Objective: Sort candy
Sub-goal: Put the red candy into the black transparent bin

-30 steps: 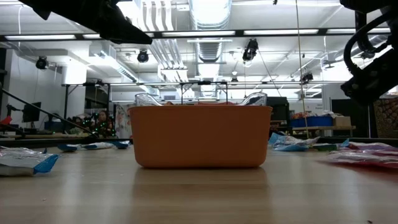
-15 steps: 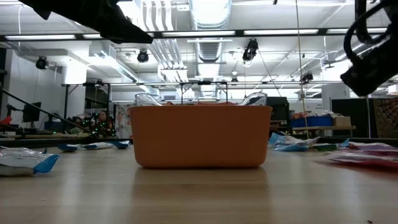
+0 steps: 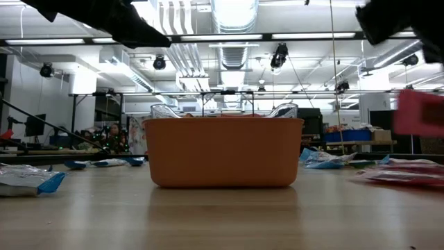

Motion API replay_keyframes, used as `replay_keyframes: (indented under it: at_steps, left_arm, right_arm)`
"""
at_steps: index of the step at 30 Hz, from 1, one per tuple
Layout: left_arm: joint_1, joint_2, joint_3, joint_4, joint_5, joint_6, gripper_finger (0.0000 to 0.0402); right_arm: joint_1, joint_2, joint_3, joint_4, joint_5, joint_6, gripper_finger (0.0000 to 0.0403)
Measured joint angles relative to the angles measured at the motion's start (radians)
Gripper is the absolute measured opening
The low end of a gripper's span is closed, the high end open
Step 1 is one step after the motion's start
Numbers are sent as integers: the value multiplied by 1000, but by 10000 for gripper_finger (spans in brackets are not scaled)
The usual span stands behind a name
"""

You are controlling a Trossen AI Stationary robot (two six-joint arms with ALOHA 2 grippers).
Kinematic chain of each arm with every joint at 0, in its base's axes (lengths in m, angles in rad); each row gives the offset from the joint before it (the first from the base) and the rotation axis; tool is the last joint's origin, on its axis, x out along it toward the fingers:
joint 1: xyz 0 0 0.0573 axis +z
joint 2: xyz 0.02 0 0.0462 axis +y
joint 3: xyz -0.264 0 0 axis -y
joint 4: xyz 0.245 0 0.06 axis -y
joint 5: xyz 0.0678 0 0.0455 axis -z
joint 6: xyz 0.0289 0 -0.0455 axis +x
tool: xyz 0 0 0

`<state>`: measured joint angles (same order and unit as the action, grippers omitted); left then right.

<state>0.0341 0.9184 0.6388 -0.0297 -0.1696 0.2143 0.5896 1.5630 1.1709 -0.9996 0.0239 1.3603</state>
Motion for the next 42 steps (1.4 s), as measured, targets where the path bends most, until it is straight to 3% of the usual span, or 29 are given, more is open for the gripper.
replay_keyframes:
  at_steps: [13,20,27,36,42]
  left_arm:
    - [0,0,0,8,0,-38,75]
    - [0,0,0,11,0,-104,75]
    - [0,-14,0,-3,1,-189,75]
    - [0,-93,0,-168,2,-346,75]
    - [0,-128,0,-288,3,-464,75]
  right_arm:
    - [-27,-114,-2,29,601,-291,8]
    - [-129,-141,-3,191,753,-594,8]
    - [-278,-142,-3,430,753,-1016,8]
    - [-524,-147,-5,662,581,-1431,8]
    - [-728,-125,-13,770,380,-1578,8]
